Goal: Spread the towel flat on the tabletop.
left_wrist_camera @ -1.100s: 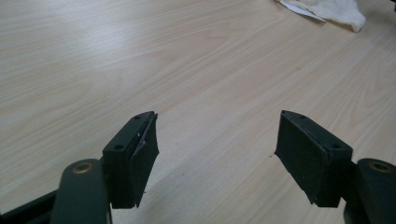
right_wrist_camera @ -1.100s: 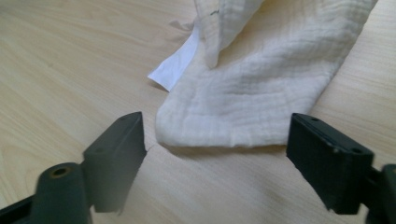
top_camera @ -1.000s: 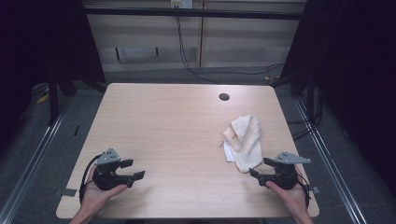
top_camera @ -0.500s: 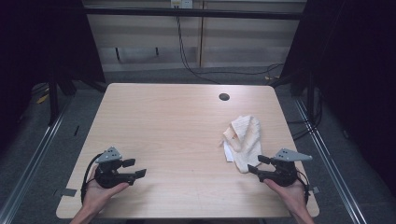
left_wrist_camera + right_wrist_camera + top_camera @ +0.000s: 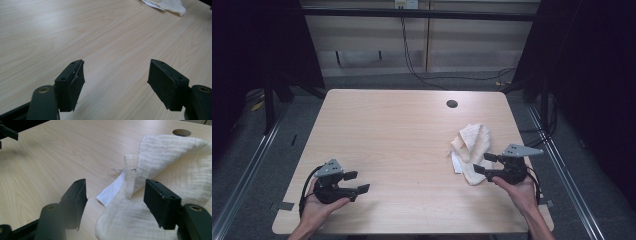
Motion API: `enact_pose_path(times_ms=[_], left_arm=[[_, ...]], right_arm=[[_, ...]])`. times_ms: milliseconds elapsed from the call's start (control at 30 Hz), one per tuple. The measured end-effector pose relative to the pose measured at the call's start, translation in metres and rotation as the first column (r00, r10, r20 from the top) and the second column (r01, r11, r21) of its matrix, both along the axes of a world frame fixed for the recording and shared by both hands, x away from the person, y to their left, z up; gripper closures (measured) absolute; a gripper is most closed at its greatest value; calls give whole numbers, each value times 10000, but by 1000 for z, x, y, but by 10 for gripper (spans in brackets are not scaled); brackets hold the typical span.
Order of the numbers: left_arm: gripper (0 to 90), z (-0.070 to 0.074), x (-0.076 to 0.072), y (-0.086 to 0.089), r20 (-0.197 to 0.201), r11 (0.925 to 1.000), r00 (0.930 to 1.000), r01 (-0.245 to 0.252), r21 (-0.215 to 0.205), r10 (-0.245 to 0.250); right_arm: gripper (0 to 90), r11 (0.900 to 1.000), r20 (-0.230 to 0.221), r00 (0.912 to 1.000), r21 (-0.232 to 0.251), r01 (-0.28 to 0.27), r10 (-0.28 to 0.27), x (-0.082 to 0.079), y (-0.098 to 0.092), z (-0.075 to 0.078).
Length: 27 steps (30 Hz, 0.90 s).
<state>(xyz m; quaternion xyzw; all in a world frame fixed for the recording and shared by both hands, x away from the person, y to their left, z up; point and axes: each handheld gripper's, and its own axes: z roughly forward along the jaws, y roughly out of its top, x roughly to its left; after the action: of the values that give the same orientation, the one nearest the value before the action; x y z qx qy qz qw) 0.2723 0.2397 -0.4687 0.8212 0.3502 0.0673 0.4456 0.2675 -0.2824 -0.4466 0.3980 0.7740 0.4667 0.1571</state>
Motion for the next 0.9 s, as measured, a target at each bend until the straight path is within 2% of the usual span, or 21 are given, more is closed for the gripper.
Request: enact_pose_path(times_ms=[133,300,467,533,667,733,900], left_arm=[[286,0,1,0,63,9999,9999,-114,101,113],[285,0,2,-1,97,10000,10000,-6,69,5],[285,1,4,0,119,10000,9999,-46,2,46],[285,1,6,-1,121,10000,9999,-35,-61,36],[286,1,8,-3,153,10000,9999,-26,-43,26],[286,1,8,-2,169,10000,9999,-3,-42,4],[286,2,9,-2,215,10000,9998,-13,-51,14]], right_arm=[[336,9999,-144,9998,-72,120,-121,13,-1,5],[333,9994,-134,9995,-219,283,-286,30,-3,7],[245,9979,-564,9971,-412,493,-515,49,-5,7],[226,9966,-632,9965,-640,516,-556,56,-4,6],[189,9950,-870,9938,-769,632,-698,72,-4,1],[192,9947,-933,9924,-713,736,-801,79,-5,-3],[208,9913,-1151,9892,-1051,789,-910,90,-2,-14]])
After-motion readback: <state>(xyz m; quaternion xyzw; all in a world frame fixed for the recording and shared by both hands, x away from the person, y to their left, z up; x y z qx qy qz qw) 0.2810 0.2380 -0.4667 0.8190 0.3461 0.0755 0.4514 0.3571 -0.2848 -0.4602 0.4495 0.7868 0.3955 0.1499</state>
